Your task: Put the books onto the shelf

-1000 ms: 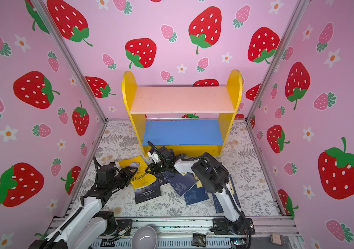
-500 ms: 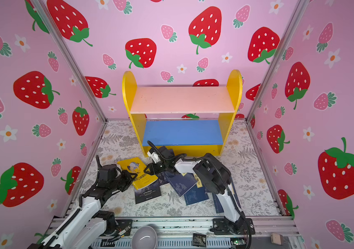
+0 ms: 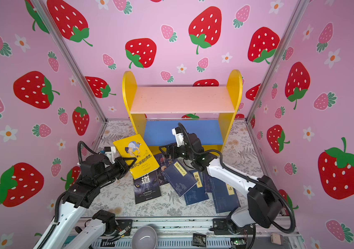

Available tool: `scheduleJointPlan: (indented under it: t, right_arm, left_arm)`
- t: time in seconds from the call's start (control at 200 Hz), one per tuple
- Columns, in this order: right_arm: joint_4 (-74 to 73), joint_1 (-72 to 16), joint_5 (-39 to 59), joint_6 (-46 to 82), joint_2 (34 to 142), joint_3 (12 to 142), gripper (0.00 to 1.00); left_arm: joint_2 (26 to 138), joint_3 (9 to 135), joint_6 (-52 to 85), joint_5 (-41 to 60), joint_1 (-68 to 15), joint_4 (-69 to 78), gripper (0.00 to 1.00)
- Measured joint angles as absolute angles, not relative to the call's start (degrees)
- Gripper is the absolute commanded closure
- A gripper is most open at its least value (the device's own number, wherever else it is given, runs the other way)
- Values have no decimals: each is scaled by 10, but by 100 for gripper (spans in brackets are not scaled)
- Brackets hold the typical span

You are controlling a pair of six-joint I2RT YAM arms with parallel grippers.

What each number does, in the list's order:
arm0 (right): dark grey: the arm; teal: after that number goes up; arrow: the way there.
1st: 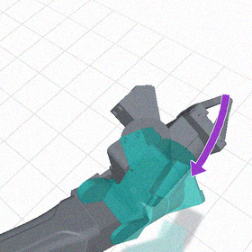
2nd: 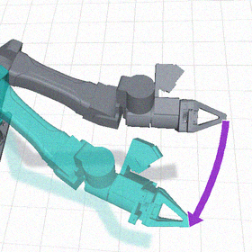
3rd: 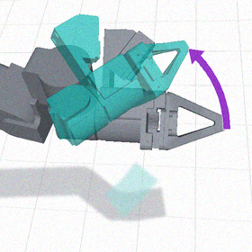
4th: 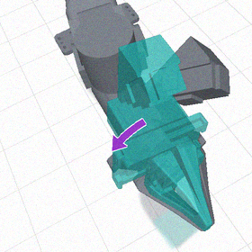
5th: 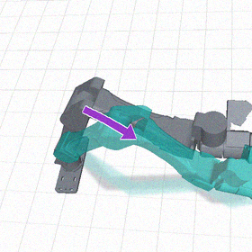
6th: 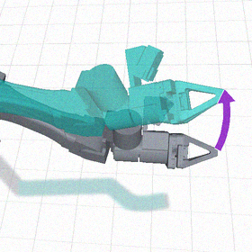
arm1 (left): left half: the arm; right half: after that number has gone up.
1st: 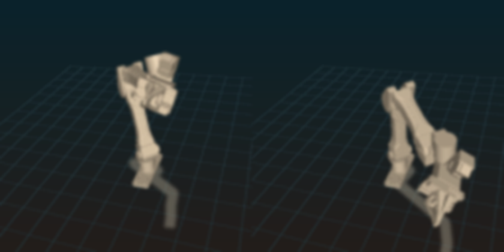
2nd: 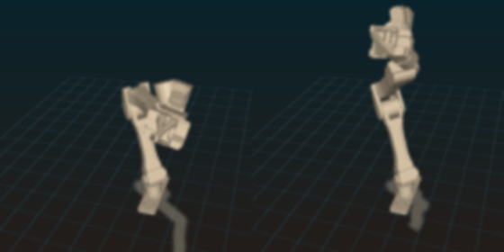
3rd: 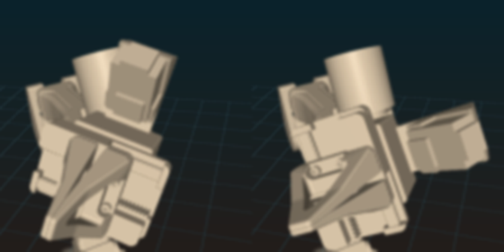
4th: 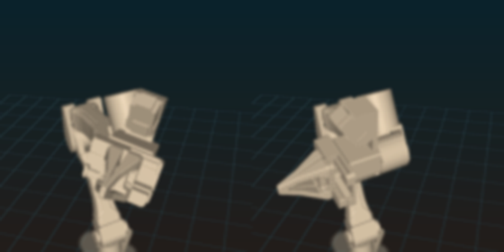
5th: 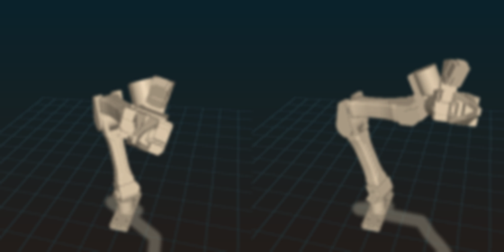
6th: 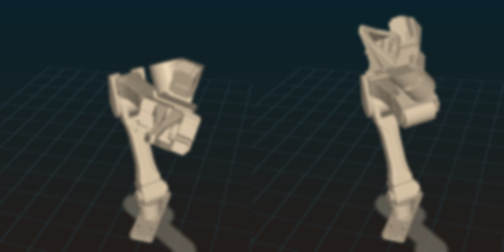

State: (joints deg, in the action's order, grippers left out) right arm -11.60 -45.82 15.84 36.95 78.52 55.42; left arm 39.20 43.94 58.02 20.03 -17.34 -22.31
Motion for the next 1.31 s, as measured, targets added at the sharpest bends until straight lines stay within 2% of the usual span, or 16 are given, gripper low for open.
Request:
scheduleJointPlan:
  t: [0.04, 0.185, 0.34, 0.51, 0.64, 0.805, 0.91, 1.135, 1.305]
  right_arm:
    - [-116, -445, 155, 377, 756, 529, 0]
    - [-113, -382, 156, 401, 651, 454, 0]
    - [-118, -288, 183, 424, 546, 414, 0]
    - [-174, -171, 265, 472, 461, 373, 0]
    - [-319, -106, 352, 564, 449, 317, 0]
    - [-584, -103, 426, 734, 535, 261, 0]
    - [-682, -124, 432, 792, 589, 267, 0]
    - [-709, -248, 428, 766, 635, 390, 3]
    - [-746, -279, 410, 762, 676, 427, 12]
  left_arm:
    - [406, 456, 577, 196, -199, -221, 100]
    - [474, 534, 546, 177, -288, -218, 100]
    - [575, 675, 479, 167, -371, -204, 100]
    - [666, 822, 413, 162, -383, -176, 100]
    - [714, 889, 379, 152, -383, -128, 100]
    - [754, 920, 355, 136, -383, -62, 100]
    - [781, 923, 361, 132, -383, -5, 100]
    - [849, 925, 397, 135, -394, 86, 100]
    - [871, 922, 415, 136, -413, 124, 100]
